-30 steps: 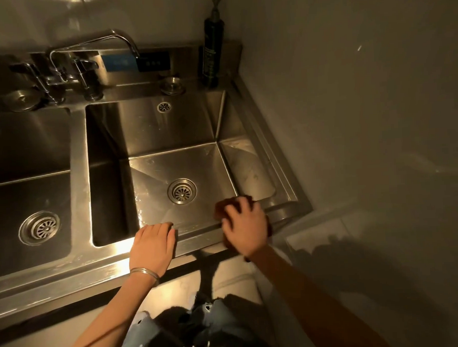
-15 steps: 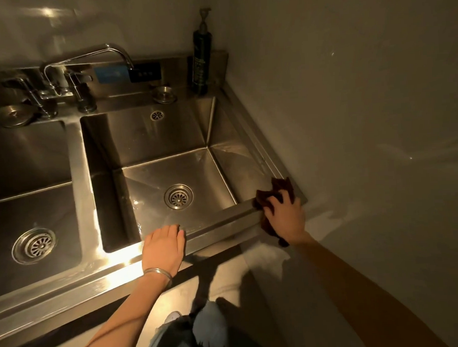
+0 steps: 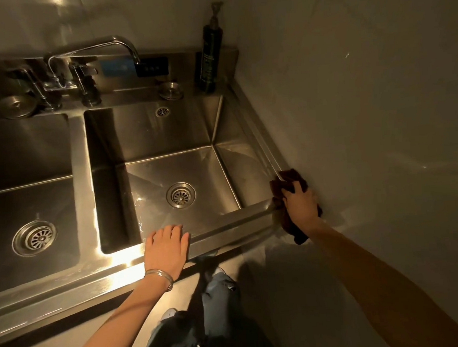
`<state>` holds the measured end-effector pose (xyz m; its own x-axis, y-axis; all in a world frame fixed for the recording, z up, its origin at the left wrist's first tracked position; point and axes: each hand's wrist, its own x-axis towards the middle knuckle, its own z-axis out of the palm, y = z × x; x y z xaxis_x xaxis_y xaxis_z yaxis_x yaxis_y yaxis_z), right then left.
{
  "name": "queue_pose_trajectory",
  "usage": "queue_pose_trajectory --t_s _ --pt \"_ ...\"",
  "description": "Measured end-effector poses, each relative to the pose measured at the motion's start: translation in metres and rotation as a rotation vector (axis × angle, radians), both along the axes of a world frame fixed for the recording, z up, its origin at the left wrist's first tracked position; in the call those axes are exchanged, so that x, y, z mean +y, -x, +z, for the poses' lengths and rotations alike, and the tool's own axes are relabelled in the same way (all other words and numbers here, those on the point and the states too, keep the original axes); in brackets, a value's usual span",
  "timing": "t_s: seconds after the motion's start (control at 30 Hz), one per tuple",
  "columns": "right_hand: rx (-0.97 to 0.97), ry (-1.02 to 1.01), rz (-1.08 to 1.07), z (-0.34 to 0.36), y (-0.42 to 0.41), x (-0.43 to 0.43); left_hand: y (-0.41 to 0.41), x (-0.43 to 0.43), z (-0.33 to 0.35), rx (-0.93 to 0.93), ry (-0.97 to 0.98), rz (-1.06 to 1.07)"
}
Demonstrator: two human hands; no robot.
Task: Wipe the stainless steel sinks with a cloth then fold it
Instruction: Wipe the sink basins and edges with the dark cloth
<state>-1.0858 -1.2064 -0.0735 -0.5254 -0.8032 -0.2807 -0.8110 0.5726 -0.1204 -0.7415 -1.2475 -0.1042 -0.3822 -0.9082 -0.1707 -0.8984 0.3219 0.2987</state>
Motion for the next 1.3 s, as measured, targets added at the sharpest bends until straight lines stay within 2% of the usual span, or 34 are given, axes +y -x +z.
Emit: queue_pose_trajectory --t_s 0.13,0.3,0.47,0.73,0.83,0.93,1.1,1.3 --pt "0.033 0.04 0.095 0.001 0.013 -0.034 0.017 -0.003 -0.002 -0.012 -0.013 0.045" --pt "0.266 0.07 0.255 -0.009 0.024 -0.079 0.047 -0.008 -0.001 0.063 0.008 0.116" --pt "0.504 0.01 0.435 -0.011 0.033 -0.14 0.071 -0.014 0.0 0.068 -0.047 0.191" --pt "0.417 0.037 0.483 0.0 0.039 -0.253 0.073 -0.014 -0.005 0.031 0.028 0.23" --pt "0.41 0.113 0.48 -0.001 0.041 -0.289 0.073 -0.016 -0.003 0.006 0.001 0.222" --pt "0.435 0.04 0.505 -0.005 0.043 -0.314 0.071 -0.017 -0.001 0.009 -0.025 0.231" --pt "0.506 -0.026 0.558 0.0 0.048 -0.313 0.073 -0.015 0.003 0.006 0.001 0.232" --pt "0.531 -0.022 0.581 -0.006 0.044 -0.229 0.074 -0.014 0.001 0.024 0.0 0.198"
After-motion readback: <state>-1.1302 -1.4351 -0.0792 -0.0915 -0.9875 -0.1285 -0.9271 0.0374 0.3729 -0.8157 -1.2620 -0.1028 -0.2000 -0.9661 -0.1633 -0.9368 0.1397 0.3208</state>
